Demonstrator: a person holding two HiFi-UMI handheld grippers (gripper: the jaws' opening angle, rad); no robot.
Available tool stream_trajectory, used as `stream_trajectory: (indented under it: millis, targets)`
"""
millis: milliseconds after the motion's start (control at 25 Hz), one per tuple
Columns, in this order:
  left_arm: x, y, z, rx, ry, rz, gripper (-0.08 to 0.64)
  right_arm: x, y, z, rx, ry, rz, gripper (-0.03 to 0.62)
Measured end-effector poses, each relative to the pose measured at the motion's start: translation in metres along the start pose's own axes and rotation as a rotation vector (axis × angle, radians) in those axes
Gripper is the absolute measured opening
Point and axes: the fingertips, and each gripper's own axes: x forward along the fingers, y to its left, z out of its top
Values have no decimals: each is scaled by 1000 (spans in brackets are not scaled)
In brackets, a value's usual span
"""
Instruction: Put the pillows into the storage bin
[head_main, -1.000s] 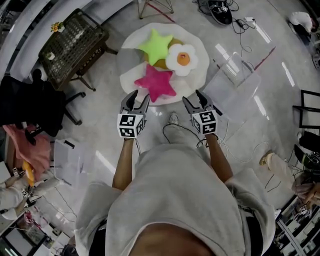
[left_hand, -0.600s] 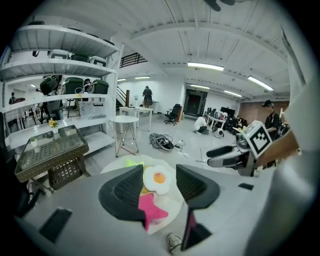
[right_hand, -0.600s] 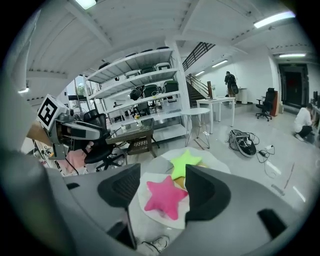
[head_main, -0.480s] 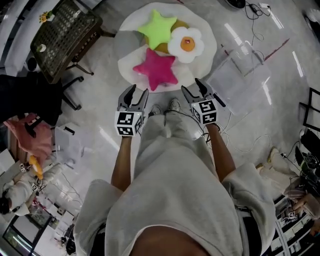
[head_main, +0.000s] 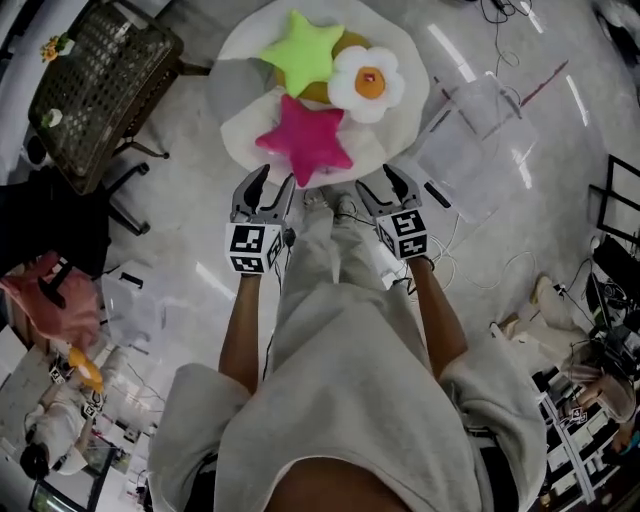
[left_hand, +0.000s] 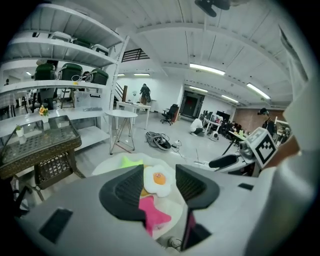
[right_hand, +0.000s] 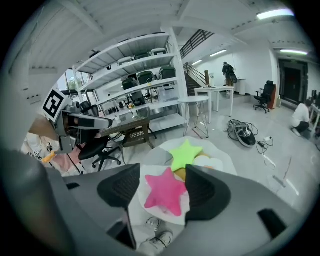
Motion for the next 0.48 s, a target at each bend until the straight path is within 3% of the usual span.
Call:
stream_trajectory:
  millis: [240,480]
  targets:
    - [23,46,-19,-42,-6,-9,198,52,13,-15,-18,65,12,272]
    - [39,59,-72,-75,43,-23,198,99,11,-55,-29,120,23,279]
